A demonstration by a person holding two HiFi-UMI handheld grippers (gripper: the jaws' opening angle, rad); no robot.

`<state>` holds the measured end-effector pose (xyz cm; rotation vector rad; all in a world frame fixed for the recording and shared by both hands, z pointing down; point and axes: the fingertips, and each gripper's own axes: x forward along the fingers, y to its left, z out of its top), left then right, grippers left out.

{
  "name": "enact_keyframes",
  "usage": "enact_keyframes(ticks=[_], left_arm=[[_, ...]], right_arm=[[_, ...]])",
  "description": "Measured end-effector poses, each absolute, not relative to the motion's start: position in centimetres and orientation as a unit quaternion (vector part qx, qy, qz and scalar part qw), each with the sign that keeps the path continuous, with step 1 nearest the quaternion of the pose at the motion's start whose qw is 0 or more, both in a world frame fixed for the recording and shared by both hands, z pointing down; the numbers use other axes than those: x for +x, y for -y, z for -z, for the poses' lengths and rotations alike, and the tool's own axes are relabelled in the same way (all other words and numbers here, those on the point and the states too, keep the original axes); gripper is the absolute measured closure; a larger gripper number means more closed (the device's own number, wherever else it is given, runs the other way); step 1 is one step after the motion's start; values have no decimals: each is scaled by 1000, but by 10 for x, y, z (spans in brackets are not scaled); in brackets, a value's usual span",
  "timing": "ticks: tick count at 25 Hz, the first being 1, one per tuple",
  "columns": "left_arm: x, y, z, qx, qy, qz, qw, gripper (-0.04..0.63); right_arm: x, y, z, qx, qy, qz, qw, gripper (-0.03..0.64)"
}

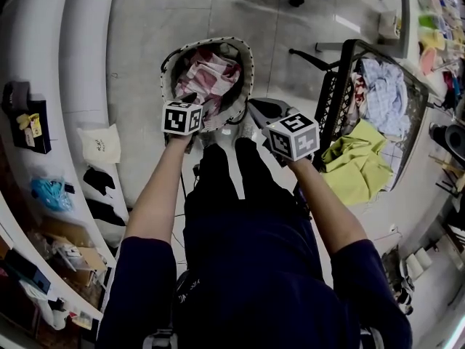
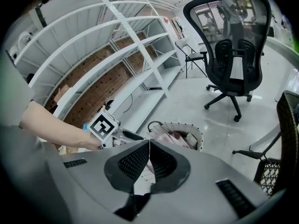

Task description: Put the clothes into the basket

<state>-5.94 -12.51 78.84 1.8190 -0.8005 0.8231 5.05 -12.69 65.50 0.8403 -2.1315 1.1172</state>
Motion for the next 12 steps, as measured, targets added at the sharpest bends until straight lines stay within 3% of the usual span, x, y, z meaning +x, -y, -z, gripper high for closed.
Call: enact_keyframes(ticks=[12], left_arm=[[-69,130,-742,770,339,-304,446,380]], right_arm=[[31,135,-638,308,811,-410,280,609]])
